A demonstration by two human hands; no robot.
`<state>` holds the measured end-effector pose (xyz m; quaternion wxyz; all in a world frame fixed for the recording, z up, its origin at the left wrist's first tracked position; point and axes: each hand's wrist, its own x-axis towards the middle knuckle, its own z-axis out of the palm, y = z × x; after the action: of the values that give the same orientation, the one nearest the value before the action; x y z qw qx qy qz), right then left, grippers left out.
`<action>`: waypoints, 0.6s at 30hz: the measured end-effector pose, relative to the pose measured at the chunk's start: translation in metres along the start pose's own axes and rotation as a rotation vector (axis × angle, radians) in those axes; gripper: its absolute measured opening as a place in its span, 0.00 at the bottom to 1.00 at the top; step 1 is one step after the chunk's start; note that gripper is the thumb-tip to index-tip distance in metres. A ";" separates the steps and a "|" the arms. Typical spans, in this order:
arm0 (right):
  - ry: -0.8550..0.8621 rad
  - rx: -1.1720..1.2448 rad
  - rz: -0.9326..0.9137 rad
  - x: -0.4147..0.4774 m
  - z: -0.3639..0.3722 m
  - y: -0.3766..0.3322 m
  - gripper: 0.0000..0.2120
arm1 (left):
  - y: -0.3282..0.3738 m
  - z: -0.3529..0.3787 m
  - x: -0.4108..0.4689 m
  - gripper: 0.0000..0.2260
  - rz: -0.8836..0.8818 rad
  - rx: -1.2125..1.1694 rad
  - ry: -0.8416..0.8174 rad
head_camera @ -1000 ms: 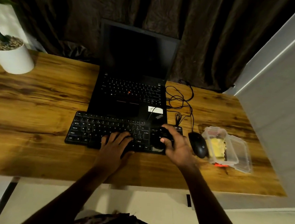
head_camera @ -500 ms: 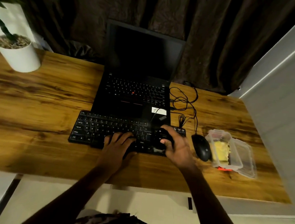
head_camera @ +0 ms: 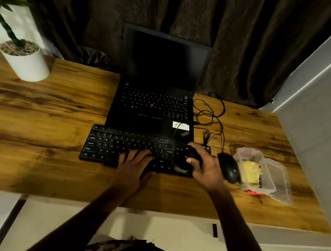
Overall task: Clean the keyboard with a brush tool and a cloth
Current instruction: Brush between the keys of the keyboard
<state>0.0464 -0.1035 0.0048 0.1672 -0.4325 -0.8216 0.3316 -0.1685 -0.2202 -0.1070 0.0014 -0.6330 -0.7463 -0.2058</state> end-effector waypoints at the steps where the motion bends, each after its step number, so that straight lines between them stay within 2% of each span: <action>1: 0.013 -0.014 0.018 -0.001 -0.007 0.007 0.22 | 0.000 0.000 0.000 0.24 0.000 0.000 0.000; 7: 0.034 -0.182 0.030 -0.008 -0.035 0.053 0.22 | 0.001 -0.001 0.000 0.23 0.007 -0.009 0.022; 13: 0.023 -0.118 0.019 -0.010 -0.024 0.023 0.22 | 0.000 -0.001 0.000 0.23 0.027 0.028 0.022; 16: 0.070 -0.117 0.005 -0.009 -0.035 0.033 0.23 | 0.000 -0.001 0.000 0.23 0.028 0.037 0.016; 18: 0.036 -0.124 0.015 -0.011 -0.045 0.052 0.23 | 0.000 -0.001 0.000 0.23 0.029 0.037 0.018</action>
<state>0.1095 -0.0733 0.0017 0.1524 -0.4540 -0.8343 0.2732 -0.1686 -0.2202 -0.1060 0.0230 -0.6419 -0.7405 -0.1977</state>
